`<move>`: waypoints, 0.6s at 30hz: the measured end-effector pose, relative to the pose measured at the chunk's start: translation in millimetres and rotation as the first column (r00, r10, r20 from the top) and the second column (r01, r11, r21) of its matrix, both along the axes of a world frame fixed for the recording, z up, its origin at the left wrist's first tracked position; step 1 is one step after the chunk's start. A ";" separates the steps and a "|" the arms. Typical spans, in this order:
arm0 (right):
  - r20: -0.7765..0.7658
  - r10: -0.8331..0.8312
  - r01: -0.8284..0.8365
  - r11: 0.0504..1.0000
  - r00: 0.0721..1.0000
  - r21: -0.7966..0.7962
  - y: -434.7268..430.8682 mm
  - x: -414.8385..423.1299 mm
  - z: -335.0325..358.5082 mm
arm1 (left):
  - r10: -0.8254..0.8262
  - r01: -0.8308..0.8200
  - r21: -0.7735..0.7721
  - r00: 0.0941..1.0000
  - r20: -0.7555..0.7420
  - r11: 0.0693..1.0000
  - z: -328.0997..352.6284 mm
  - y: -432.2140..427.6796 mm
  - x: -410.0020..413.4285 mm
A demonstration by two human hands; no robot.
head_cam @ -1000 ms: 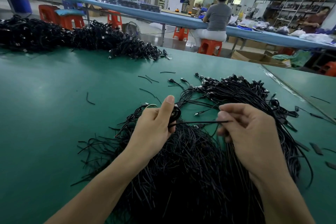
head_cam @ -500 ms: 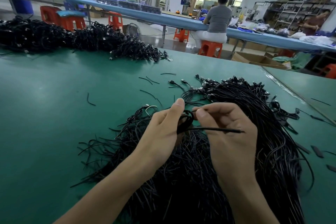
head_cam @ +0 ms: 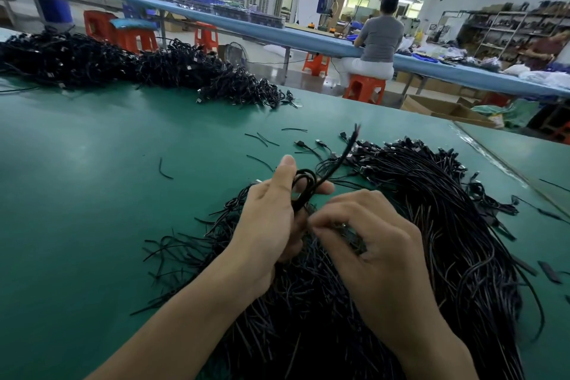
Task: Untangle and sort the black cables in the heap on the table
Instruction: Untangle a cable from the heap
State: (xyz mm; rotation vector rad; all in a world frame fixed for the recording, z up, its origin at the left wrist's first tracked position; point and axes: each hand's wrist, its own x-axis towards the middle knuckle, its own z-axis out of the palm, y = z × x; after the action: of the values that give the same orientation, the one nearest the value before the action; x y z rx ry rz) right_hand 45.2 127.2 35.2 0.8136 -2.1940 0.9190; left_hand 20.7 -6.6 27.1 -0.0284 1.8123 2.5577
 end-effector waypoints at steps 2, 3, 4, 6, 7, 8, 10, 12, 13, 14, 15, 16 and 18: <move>-0.078 -0.024 0.032 0.993 0.997 0.111 -0.2 1.7 0.2 | 0.015 -0.015 0.002 0.998 0.056 1.000 0.0 0.6 -0.6; -0.116 -0.042 0.060 0.985 0.992 0.160 0.1 3.2 1.6 | 0.000 0.002 -0.032 0.997 0.073 0.999 -0.5 0.2 -0.7; -0.149 -0.049 0.079 0.976 0.988 0.201 0.6 4.9 3.7 | -0.044 0.050 -0.084 0.996 0.074 0.995 -1.2 -0.8 -0.7; -0.177 -0.037 0.082 0.963 0.983 0.256 0.5 9.2 9.0 | -0.193 0.200 -0.165 0.980 0.055 0.966 -2.7 -3.9 0.4; -0.174 -0.022 0.069 0.960 0.985 0.271 -0.2 11.3 11.3 | -0.256 0.260 -0.189 0.966 0.045 0.947 -2.9 -5.7 1.4; -0.166 -0.004 0.052 0.958 0.986 0.281 -1.2 12.9 12.8 | -0.297 0.299 -0.211 0.954 0.044 0.931 -2.5 -7.7 2.6; -0.138 0.019 0.023 0.954 0.990 0.299 -3.2 14.4 13.4 | -0.318 0.329 -0.256 0.944 0.084 0.909 -1.7 -11.0 4.0; -0.090 0.021 0.006 0.959 0.996 0.282 -3.5 12.1 12.3 | -0.318 0.347 -0.277 0.937 0.143 0.896 -0.6 -10.8 4.6; -0.056 0.019 -0.004 0.969 0.998 0.248 -3.1 10.0 11.3 | -0.327 0.363 -0.278 0.930 0.169 0.889 -1.0 -9.6 3.9; -0.013 0.020 -0.017 0.980 1.000 0.197 -2.3 8.0 10.5 | -0.333 0.377 -0.273 0.923 0.196 0.885 -1.0 -7.8 3.5; 0.032 0.026 -0.030 0.990 0.999 0.135 -1.2 6.1 10.0 | -0.341 0.393 -0.269 0.914 0.219 0.879 -1.5 -5.7 3.2; 0.071 0.036 -0.041 0.996 0.997 0.074 0.4 4.5 9.8 | -0.358 0.412 -0.257 0.904 0.234 0.874 -2.7 -4.2 3.4; 0.123 0.038 -0.037 0.999 0.992 -0.015 3.7 2.5 10.2 | -0.411 0.458 -0.200 0.880 0.238 0.866 -4.1 -2.5 3.7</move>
State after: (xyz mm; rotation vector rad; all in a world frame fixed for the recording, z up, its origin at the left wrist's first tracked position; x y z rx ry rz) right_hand 47.7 130.9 45.5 0.8143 -2.2832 1.0255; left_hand 24.4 -9.2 23.0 0.1228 1.8070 1.9417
